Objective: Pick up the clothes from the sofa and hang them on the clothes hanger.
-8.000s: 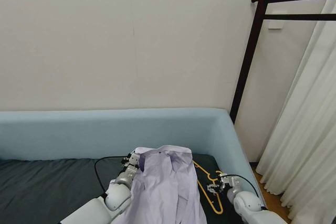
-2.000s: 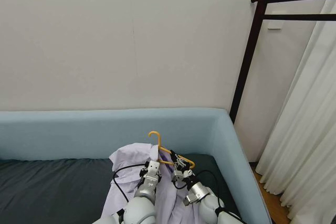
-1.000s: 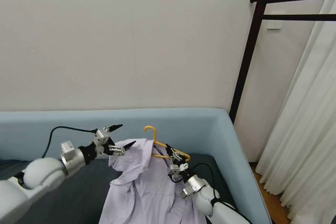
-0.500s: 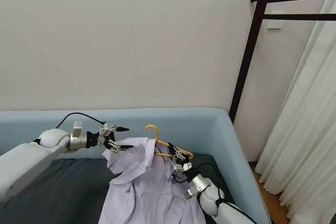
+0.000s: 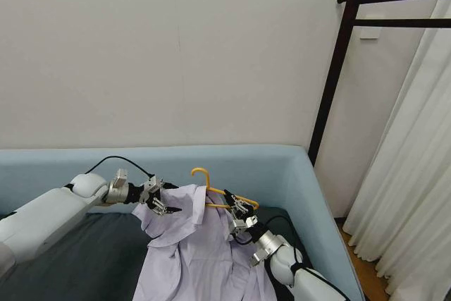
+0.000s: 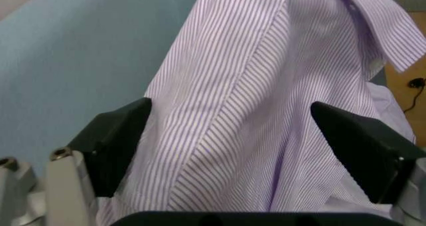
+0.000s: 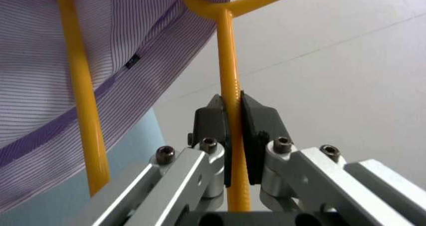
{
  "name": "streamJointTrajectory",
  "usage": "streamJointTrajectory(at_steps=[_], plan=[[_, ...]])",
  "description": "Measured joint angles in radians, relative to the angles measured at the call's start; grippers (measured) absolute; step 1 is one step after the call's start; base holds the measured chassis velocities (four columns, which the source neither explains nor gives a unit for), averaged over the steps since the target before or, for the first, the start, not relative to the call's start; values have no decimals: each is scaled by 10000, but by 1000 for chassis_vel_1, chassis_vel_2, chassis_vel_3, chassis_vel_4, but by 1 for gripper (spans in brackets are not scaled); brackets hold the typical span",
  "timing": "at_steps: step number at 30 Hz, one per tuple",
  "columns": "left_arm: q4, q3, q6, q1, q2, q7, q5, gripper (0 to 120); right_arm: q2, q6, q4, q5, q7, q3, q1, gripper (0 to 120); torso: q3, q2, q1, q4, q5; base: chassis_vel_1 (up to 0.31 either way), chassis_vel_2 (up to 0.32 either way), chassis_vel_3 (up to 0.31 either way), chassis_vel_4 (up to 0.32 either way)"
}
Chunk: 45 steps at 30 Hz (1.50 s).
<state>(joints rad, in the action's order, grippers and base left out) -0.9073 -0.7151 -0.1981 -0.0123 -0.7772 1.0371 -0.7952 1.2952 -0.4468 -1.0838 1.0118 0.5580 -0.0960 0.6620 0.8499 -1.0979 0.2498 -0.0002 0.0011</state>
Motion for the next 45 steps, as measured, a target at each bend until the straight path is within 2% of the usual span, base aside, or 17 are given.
streamJointTrajectory(at_steps=[3, 4, 7, 8, 12, 13, 16, 18, 22, 25, 36, 45], plan=[[33, 16, -9, 32, -15, -113, -104, 75, -5, -100, -4, 216, 15, 38, 0, 4, 0, -1, 0, -1, 0, 0, 0, 0, 0], [33, 16, -9, 32, -15, -113, -104, 75, -5, -100, -4, 216, 15, 38, 0, 4, 0, -1, 0, -1, 0, 0, 0, 0, 0], [-51, 35, -9, 95, 18, -201, -215, 63, -15, -182, 94, 348, 47, 129, -10, 4, 0, 0, 0, -2, 0, 0, 0, 0, 0], [-51, 35, -9, 95, 18, -201, -215, 63, -15, -182, 94, 348, 47, 129, -10, 4, 0, 0, 0, -2, 0, 0, 0, 0, 0], [-83, 4, -30, 164, -15, -264, -214, 44, -47, -259, 103, 400, 49, 120, -57, 4, 0, -1, 0, -1, 0, 0, 0, 0, 0], [-83, 4, -30, 164, -15, -264, -214, 44, -47, -259, 103, 400, 49, 120, -57, 4, 0, -1, 0, -1, 0, 0, 0, 0, 0], [-29, -122, -49, 157, -101, -253, -183, 29, -25, -389, 35, 609, 45, 119, -56, 4, 0, -1, 0, -2, -1, 0, 0, 0, 0], [-6, -148, -58, 146, -124, -251, -177, 26, -24, -415, 12, 643, 44, 118, -49, 4, 0, -1, 0, -1, -1, 0, 0, 0, 0], [4, -222, -118, 135, -138, -251, -162, 7, -28, -518, 6, 711, 44, 116, -32, 4, 0, -1, 0, -2, -1, 0, 0, 0, 0], [-25, -229, -164, 155, -108, -251, -144, 2, -30, -543, 7, 716, 46, 116, -32, 4, 0, -1, -1, 0, 0, 0, 0, 0, 0], [-90, 3, -329, 380, -13, -416, -143, 2, -55, -392, -122, 434, 29, -61, 12, 5, 0, -1, -1, 0, -1, 0, 0, 0, 0], [-70, 213, -429, 514, 11, -663, -179, 1, -666, 217, -1116, -1358, -358, -702, 477, 39, 0, -1, 0, 0, 0, 0, 0, 0, 0]])
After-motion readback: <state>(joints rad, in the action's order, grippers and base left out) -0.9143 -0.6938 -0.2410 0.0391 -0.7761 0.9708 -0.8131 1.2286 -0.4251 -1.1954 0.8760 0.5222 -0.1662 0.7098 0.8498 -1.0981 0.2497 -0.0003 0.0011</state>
